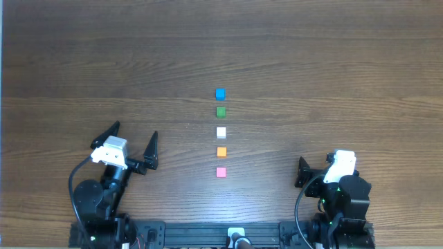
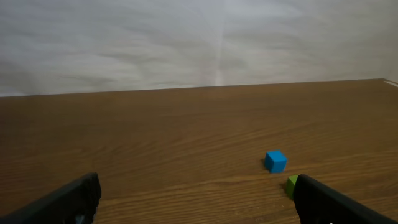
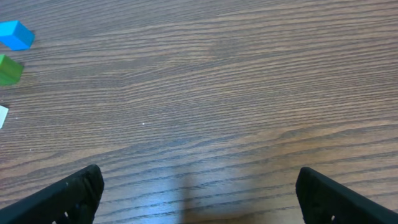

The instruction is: Stack Cubes

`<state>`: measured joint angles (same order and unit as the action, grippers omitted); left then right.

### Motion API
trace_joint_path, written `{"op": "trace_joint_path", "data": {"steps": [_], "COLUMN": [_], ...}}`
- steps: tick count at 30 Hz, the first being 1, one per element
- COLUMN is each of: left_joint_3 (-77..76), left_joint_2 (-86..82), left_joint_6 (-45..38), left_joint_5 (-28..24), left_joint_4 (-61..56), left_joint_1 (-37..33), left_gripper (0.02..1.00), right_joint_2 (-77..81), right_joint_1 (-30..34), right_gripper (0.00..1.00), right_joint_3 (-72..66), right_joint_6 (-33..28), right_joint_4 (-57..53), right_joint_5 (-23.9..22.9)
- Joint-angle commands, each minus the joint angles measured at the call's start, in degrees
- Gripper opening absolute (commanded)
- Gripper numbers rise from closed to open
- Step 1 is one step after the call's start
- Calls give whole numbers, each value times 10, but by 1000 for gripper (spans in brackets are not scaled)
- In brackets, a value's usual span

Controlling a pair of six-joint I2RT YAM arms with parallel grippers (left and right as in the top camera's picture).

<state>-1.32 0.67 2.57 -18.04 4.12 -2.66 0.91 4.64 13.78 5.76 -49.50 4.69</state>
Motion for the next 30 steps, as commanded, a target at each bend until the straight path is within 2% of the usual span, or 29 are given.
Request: {"op": "trace_joint_path", "data": {"steps": [1,15,19,21,24,30], "left_joint_3": [4,4,2,-10,-49,-248], "left_joint_2": [-3,-3,-3,-3,0,83], "left_joint_6": [-8,-8,27,52,87,64], "left_joint_5": [-4,-6,-80,-96,-96,-78], "left_joint_4": [-1,-21,-60,-58,-16,129], "left_joint_1": [-2,-2,-2,-2,-2,-2], "left_gripper": [1000,1000,1000,1000,998,996], "right_joint_2": [-6,-6,-6,-6,-6,-6], "right_joint_1": [4,4,4,4,4,4], "right_gripper": [991,993,993,993,993,993], "right_joint_3": [-4,-4,-4,-4,-4,-4], "right_joint_6": [-3,-3,-3,-3,-3,-3], "right_joint_4": [-1,-1,-1,-1,-1,-1], "right_joint_5": [9,9,9,9,9,9]}}
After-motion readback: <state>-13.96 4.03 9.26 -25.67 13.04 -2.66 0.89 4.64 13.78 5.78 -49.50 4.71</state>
